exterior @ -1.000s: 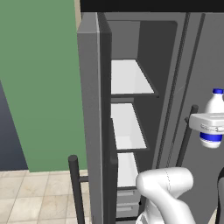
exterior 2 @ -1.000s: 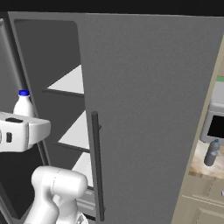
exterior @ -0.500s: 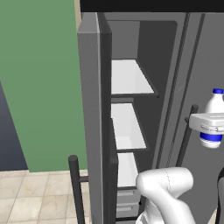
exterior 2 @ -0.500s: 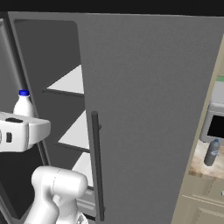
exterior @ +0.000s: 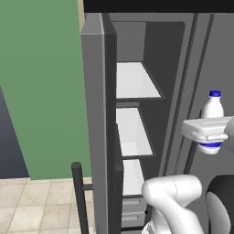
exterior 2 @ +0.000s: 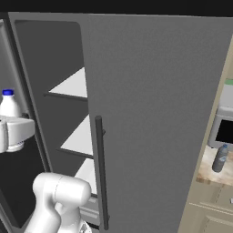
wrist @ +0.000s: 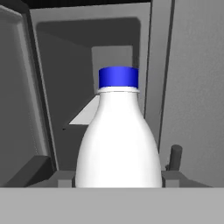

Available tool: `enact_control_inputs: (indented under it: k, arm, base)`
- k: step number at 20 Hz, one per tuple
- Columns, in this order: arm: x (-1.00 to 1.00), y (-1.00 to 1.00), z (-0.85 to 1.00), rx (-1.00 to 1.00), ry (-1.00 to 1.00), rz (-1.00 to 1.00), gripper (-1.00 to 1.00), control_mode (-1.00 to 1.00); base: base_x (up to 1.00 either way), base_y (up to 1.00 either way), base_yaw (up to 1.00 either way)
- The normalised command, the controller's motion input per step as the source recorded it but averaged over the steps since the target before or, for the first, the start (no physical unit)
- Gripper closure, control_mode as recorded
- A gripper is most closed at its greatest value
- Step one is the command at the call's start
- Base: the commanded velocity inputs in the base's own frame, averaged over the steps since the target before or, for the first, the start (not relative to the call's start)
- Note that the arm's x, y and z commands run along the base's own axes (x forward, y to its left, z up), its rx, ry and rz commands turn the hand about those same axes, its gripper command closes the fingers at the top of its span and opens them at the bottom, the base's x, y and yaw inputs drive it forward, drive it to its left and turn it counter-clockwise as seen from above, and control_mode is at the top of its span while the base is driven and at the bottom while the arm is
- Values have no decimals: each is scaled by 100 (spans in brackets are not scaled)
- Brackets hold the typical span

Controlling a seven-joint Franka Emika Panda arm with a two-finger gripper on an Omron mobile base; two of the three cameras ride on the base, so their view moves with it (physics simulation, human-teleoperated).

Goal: Take the bottled waters from the counter and place them in the freezer to freeze. Close the freezer door after placing the bottles.

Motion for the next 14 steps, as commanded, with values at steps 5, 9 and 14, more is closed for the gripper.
enact_control_inputs:
  k: [5,9,14]
  arm:
    - [50,17,-2,-1,-12,-4,100,-100]
    - [48,-8,-3,0,0,-2,100,-100]
    - [27,6,-2,0,-4,1,100,-100]
  base:
    - [0,0,0]
    - [0,0,0]
    - [0,0,0]
